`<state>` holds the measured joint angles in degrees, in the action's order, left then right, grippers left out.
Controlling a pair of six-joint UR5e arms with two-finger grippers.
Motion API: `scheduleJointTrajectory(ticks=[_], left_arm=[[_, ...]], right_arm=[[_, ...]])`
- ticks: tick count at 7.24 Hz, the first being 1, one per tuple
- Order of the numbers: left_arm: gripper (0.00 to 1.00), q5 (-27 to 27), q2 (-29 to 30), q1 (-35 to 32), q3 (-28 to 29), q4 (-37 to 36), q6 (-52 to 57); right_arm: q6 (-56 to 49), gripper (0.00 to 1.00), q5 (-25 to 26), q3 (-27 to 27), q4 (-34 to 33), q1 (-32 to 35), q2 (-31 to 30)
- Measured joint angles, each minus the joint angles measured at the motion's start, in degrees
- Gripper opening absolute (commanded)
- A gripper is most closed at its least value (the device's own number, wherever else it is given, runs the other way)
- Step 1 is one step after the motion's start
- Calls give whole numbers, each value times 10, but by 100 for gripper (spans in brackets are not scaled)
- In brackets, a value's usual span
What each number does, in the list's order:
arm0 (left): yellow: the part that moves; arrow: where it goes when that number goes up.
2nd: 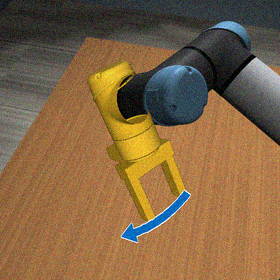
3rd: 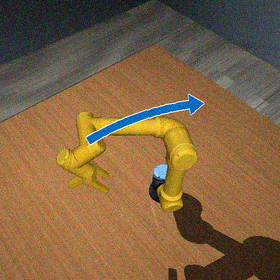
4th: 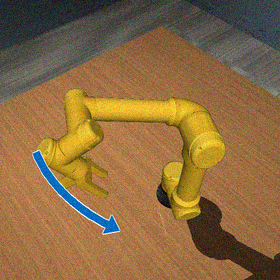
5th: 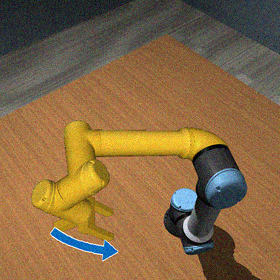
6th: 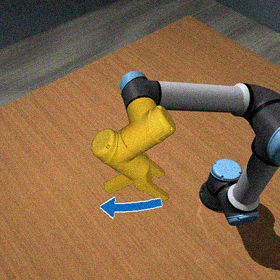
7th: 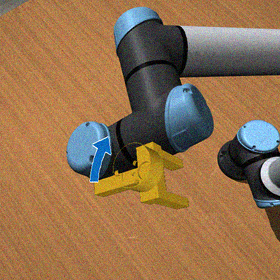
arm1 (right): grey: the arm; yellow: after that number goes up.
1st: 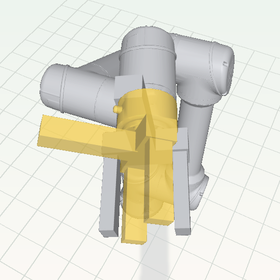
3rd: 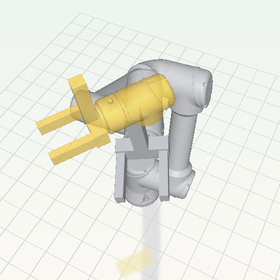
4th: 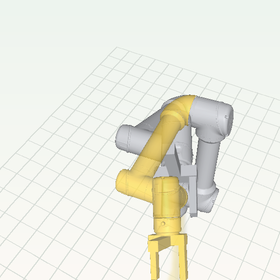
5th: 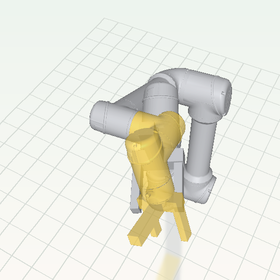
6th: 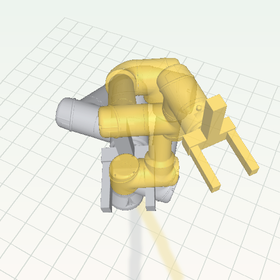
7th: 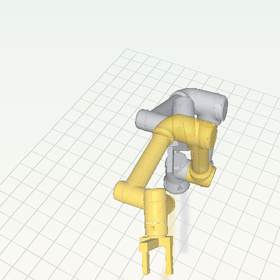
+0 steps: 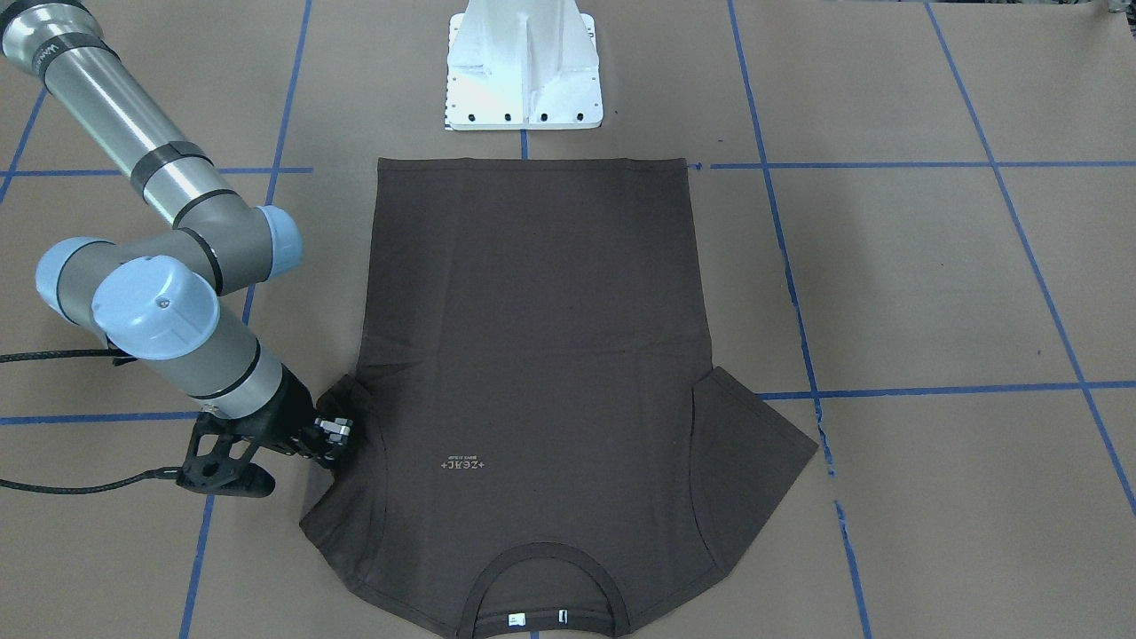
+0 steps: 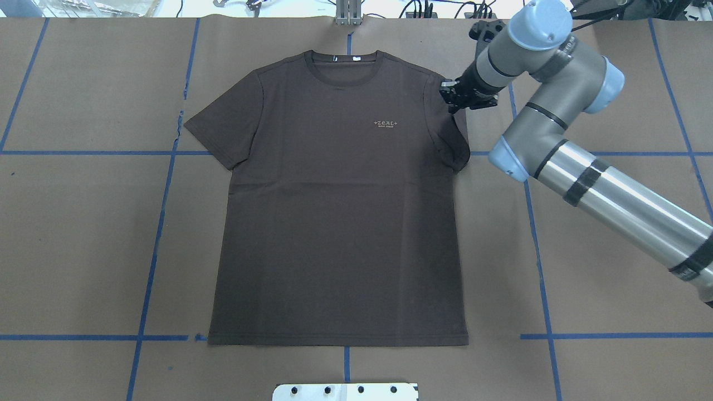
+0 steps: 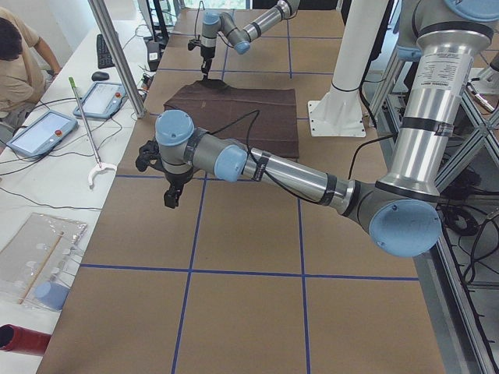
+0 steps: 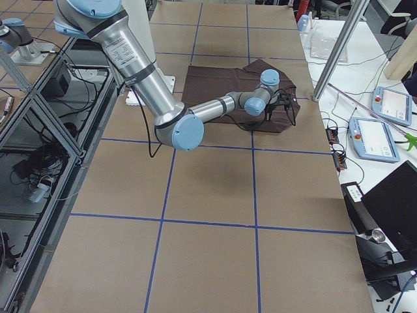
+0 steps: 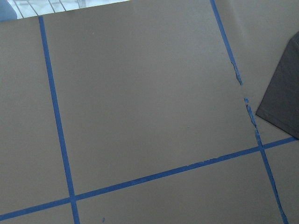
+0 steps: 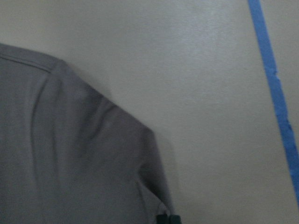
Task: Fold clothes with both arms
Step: 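Fold the sleeve with the right gripper inward across the shirt body, then release the sleeve and raise the right gripper while the left gripper reaches the other sleeve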
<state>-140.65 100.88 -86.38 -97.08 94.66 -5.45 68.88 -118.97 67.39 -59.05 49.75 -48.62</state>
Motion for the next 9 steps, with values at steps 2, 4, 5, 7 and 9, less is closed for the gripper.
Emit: scheduleJointTrajectory(ticks=[2,4,5,7,9], left_arm=[[100,0,-4,0,-5,0,0],[100,-7,-7,1,-1,5,2],[100,-14,-7,14,6,23,2],[100,-15,-1,93,28,105,-76],[100,-8,47,168,104,209,-238]], right_arm=[[40,41,31,-73,-1,-31,87],[48,100,80,-106,3,-62,126],[50,100,90,-107,8,-68,134],[59,100,91,-72,18,-67,130],[65,100,39,-1,20,-34,77]])
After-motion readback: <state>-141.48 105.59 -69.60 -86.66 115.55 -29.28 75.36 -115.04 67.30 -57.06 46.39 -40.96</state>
